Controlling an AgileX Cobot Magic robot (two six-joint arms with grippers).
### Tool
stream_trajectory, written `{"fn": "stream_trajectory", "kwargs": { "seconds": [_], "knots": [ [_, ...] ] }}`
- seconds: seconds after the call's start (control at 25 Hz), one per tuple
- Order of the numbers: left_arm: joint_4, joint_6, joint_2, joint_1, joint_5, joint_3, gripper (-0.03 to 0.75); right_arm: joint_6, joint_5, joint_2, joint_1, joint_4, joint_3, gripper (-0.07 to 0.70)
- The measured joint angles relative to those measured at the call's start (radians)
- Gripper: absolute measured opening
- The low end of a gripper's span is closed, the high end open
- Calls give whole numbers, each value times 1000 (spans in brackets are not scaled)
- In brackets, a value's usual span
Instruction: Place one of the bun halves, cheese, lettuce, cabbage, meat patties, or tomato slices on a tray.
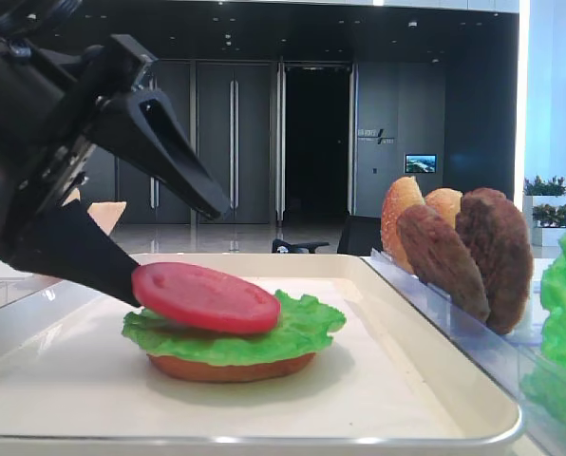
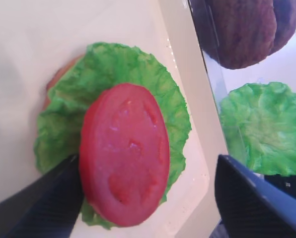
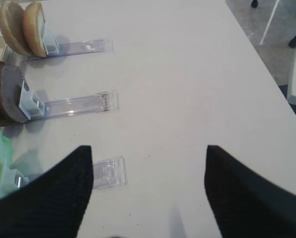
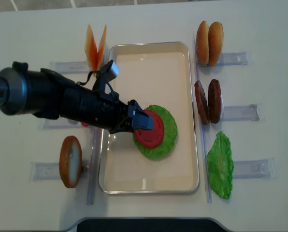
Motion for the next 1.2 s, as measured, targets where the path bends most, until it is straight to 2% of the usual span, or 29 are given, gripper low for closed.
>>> {"fn": "stream_trajectory", "kwargs": {
  "seconds": [0.08,0.24,0.36,0.52,0.68,0.92,1.2],
  "knots": [
    [60,-53,-31,0,-23,-10,643,0,0,0,0,0,0,485],
    [297,-279,-102,0,-39,-77,646,0,0,0,0,0,0,485],
    [452,-432,-142,0,-19,-131,646,0,0,0,0,0,0,485],
    [676,-631,-193,0,37,-216,646,0,0,0,0,0,0,485],
    [867,-782,-231,34,130,-300,646,0,0,0,0,0,0,485],
    [1136,-932,-247,178,313,-410,646,0,0,0,0,0,0,485],
    [1391,-1030,-253,306,467,-503,646,0,0,0,0,0,0,485]
  ]
}}
